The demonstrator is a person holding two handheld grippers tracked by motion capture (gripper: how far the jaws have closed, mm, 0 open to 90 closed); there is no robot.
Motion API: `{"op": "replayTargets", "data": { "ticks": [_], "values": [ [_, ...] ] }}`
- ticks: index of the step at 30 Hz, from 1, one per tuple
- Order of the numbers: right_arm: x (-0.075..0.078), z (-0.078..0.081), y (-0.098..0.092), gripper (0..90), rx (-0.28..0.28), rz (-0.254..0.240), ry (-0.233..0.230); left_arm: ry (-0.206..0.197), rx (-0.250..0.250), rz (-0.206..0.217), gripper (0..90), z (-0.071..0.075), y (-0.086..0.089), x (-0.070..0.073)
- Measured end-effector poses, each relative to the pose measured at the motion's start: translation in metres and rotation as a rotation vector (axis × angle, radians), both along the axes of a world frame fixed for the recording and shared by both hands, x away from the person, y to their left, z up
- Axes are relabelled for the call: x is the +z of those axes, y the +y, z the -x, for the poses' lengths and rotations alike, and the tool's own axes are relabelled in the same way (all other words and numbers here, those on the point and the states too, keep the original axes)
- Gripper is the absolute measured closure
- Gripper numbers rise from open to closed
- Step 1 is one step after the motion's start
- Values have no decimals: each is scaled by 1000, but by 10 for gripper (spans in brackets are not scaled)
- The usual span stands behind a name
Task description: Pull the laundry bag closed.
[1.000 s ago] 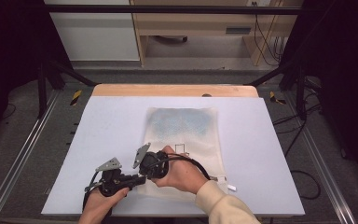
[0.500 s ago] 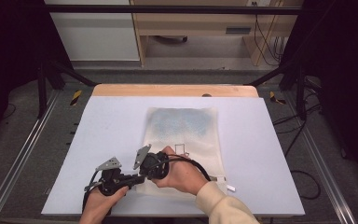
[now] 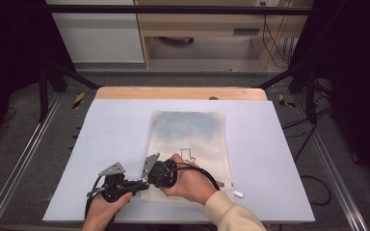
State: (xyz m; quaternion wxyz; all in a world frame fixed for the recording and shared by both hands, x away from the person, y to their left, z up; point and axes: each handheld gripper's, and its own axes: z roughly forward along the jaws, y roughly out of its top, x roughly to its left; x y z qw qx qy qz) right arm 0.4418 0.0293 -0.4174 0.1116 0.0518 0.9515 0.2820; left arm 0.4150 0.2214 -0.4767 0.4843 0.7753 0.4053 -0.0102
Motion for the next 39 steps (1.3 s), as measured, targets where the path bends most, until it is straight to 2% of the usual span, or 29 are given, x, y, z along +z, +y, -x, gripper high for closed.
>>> {"op": "replayTargets", "data": {
  "ticks": [8,11,14,20,32,36,39],
  "values": [
    [-2,0,0,820,-4,5,-10,14,18,12,850,0,3,0],
    [-3,1,-3,821,-14,26,-11,24,32,35,851,-1,7,0],
    [-5,2,-6,821,-16,18,-9,15,26,21,851,0,5,1],
    [-4,3,-11,820,-8,25,-17,14,17,41,851,1,5,3],
    [-9,4,-19,820,-28,16,-23,3,22,40,851,2,6,6],
    [-11,5,-22,821,-29,6,-17,-7,11,13,851,2,3,6],
    [-11,5,-23,820,-29,-3,-16,-12,10,14,850,2,4,7]
  ]
}}
